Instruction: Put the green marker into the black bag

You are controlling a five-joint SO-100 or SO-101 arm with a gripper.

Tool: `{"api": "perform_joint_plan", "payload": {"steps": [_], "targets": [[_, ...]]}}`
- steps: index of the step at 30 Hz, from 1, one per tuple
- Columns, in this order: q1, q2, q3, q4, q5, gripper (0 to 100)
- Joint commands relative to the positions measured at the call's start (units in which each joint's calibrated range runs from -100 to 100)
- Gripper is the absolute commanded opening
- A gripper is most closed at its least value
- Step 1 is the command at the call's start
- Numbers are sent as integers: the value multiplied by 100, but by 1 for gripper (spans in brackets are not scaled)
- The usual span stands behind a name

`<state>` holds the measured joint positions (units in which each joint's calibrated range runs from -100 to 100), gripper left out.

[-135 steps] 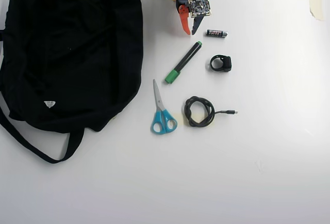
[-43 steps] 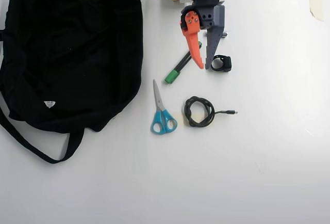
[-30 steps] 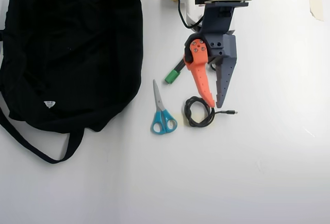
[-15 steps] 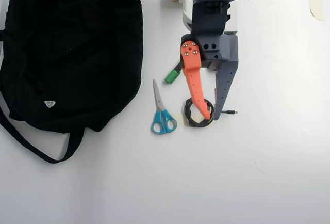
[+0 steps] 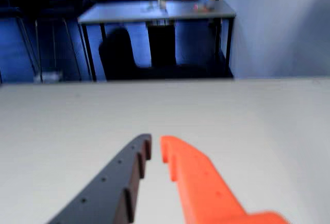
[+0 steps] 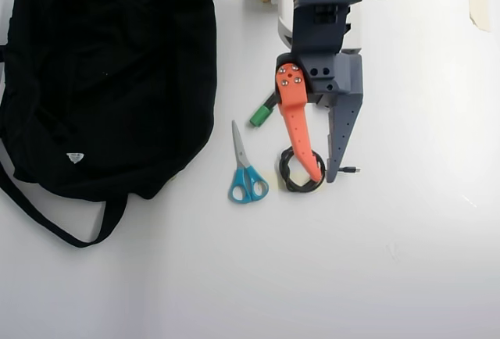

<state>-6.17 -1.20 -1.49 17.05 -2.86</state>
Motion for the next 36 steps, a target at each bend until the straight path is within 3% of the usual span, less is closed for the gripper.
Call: {"api": "perform_joint_plan", "payload": {"steps": [1,7,14,22,36], "targets": [[11,-153,42,1,18,2],[-123,-278,392,388,-3,2],[-123,-701,230,3739,-3,2],[-146,-759,230,6237,-39,2],[-86,-734,230,7839,-45,2]]}}
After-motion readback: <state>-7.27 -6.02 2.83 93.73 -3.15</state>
